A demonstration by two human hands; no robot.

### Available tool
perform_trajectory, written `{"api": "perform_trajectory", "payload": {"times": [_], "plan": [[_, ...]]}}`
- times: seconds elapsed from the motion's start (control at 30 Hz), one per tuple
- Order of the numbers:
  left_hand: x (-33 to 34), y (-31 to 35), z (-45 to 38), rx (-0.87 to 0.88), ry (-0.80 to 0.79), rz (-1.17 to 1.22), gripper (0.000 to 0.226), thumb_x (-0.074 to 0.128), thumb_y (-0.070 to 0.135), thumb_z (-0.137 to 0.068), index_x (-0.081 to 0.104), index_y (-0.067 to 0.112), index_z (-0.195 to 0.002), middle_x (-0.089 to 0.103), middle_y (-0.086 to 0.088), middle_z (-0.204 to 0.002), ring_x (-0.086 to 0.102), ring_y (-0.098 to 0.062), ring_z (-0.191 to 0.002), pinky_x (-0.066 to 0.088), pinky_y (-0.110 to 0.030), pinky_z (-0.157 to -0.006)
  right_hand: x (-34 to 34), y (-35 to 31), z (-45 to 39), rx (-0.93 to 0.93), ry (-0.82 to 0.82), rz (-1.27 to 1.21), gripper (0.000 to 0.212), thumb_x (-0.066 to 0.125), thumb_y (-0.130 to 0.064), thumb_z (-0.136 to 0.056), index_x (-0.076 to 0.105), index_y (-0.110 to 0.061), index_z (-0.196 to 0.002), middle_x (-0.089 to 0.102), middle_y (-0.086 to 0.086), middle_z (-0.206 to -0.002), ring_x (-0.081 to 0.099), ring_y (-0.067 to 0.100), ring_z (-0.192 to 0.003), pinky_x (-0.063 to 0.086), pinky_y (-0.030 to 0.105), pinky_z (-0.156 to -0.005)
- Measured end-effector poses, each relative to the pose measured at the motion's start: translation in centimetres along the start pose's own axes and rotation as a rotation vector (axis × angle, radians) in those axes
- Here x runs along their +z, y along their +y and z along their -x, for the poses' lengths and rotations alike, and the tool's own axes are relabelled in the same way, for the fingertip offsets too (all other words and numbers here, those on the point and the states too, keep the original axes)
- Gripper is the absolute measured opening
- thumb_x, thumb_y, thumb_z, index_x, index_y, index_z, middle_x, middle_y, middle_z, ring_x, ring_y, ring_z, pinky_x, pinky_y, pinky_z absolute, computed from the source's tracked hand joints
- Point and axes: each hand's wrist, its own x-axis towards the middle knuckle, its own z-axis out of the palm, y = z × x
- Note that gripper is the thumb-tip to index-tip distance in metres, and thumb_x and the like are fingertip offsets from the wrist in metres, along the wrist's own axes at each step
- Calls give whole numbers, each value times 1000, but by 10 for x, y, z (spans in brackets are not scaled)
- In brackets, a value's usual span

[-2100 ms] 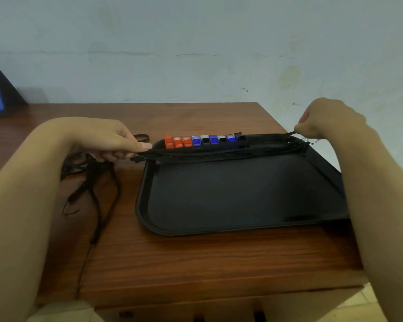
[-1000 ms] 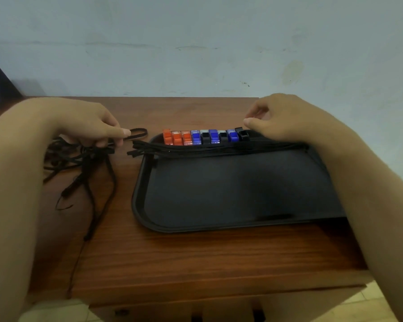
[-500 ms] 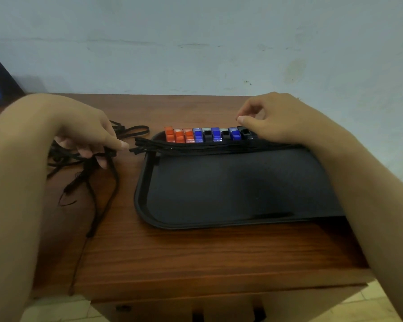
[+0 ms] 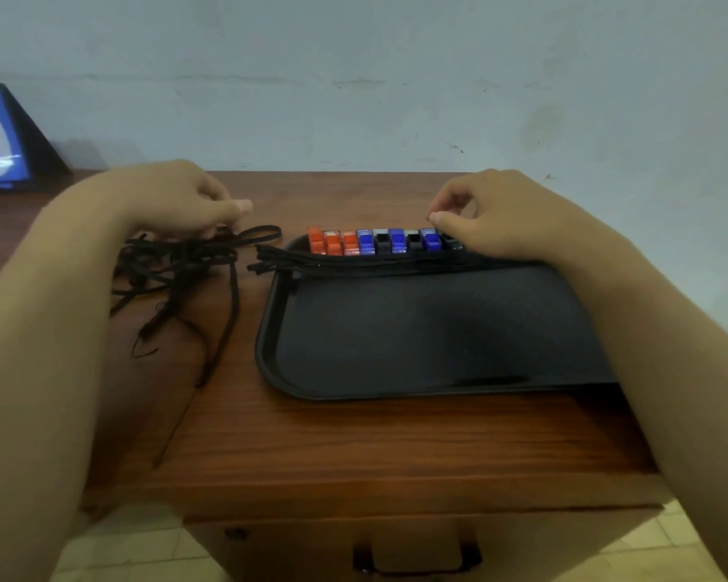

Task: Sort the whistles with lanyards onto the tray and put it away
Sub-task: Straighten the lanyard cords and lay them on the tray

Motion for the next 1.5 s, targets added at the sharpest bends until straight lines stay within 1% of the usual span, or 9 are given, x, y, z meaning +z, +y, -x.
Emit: {"api": "perform_trajectory", "payload": {"times": [0.1,0.17,0.33,0.67,0.83,1.0,1.27,1.4,1.5], "plan": [[-8,2,15,25,50,-36,37,52,58,-94,67,24,-92,64,6,-81,56,-9,-70,45,-34,-77,1,-2,0,-25,-25,25,17,57,-37,-98,69,-31,-108,58,-21,-86,56,8,-90,39,24,-76],[-14,5,29,22,-21,-101,39,53,58,-93,66,21,-87,67,3,-72,59,-12,-63,45,-31,-67,1,-4,0,-37,-34,5,18,57,-37,-98,69,-30,-109,62,-17,-91,58,9,-93,41,27,-80],[-20,9,62,-77,-302,-288,44,52,58,-95,70,21,-81,67,10,-57,56,-6,-51,45,-25,-54,0,-7,2,-69,-21,-31,15,56,-34,-97,68,-30,-105,62,-15,-93,57,4,-87,40,26,-77],[14,24,74,-194,-491,-247,44,63,59,-90,77,19,-81,70,6,-67,49,-12,-54,33,-23,-45,4,-7,2,-118,-47,-28,20,56,-37,-98,69,-29,-111,65,-10,-103,58,8,-92,40,26,-80],[15,29,70,-229,-438,-259,23,66,33,-91,76,15,-80,62,6,-55,44,-11,-44,32,-23,-45,4,-4,0,-117,-35,-62,19,56,-36,-98,69,-29,-109,66,-10,-102,59,9,-93,42,26,-80],[12,30,69,-226,-385,-306,23,64,32,-89,78,14,-83,59,7,-54,46,-12,-47,35,-22,-47,7,-2,-2,-117,-52,-61,19,55,-36,-99,68,-29,-110,66,-9,-103,59,8,-94,44,26,-81],[-8,24,60,-106,-104,173,18,69,32,-92,79,18,-93,65,-1,-64,43,-13,-56,35,-21,-49,7,-9,1,-165,-62,-104,20,55,-38,-99,69,-31,-110,68,-13,-101,57,-4,-85,42,23,-77],[-9,36,56,-63,-4,408,16,74,27,-89,70,25,-105,77,-10,-87,45,-14,-62,33,-24,-47,4,-19,5,-189,-80,-155,21,54,-42,-100,69,-32,-111,66,-19,-100,59,-8,-82,41,15,-70],[-4,50,56,12,42,447,14,71,27,-89,76,36,-98,65,-1,-70,47,-11,-60,34,-21,-47,0,-30,12,-212,-90,-244,20,52,-44,-101,68,-35,-109,66,-24,-80,62,-12,-70,44,18,-71]]}}
